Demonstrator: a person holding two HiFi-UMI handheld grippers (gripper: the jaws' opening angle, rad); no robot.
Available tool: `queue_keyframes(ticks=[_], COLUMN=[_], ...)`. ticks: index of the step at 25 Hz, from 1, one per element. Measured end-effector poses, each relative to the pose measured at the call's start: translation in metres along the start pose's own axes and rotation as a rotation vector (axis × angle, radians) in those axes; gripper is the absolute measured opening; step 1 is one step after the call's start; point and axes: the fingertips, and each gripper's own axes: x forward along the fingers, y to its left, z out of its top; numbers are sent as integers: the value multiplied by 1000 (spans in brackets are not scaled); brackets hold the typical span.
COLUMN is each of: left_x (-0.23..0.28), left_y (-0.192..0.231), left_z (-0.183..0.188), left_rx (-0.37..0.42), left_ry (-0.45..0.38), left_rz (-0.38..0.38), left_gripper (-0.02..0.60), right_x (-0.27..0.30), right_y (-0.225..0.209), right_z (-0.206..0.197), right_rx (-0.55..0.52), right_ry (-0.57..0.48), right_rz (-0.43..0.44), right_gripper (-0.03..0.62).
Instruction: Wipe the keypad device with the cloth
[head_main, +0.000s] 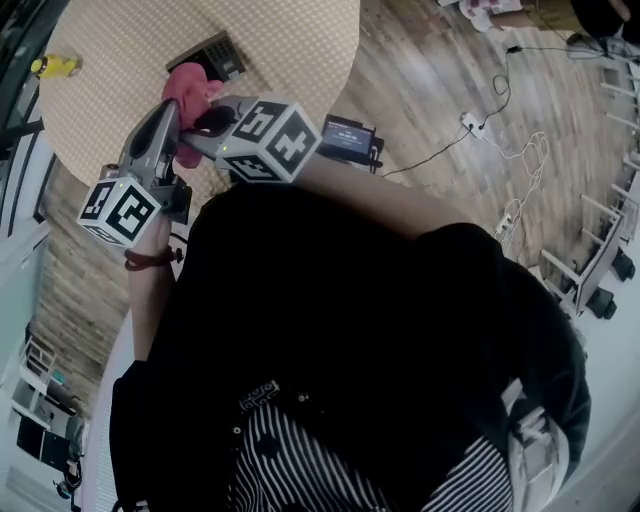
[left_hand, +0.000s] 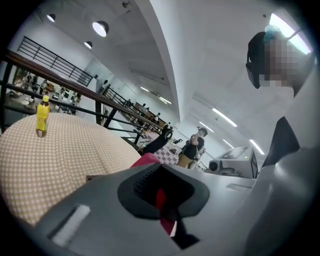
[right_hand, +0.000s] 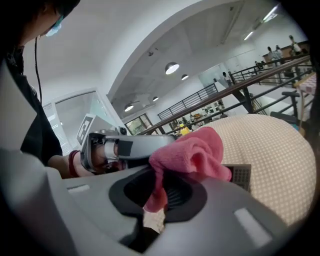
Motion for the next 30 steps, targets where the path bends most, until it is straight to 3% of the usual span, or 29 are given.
queue_keyframes(ticks=[3, 8, 12, 14, 22, 30], left_x=[-10, -34, -28, -16, 24, 28], left_y=[22, 55, 50, 51, 71, 89], left_z=[-11, -25, -33, -36, -20, -23], left_rx=[17, 18, 68, 55, 75, 67], left_ry=[89, 160, 205, 227, 271, 290], left_rz=[-66, -187, -283, -300, -232, -157], left_gripper=[5, 5, 3, 5, 5, 5], right_x=[27, 71, 70, 68, 70, 83], right_y=[3, 14, 8, -4, -45, -55], right_z=[-12, -26, -33, -34, -14, -16], right_rx=[40, 78, 105, 129, 158, 154], right_ry=[27, 50, 53, 52, 55, 74], right_rz=[-53, -123, -185, -205, -186, -130], right_gripper=[46, 46, 46, 46, 46, 46])
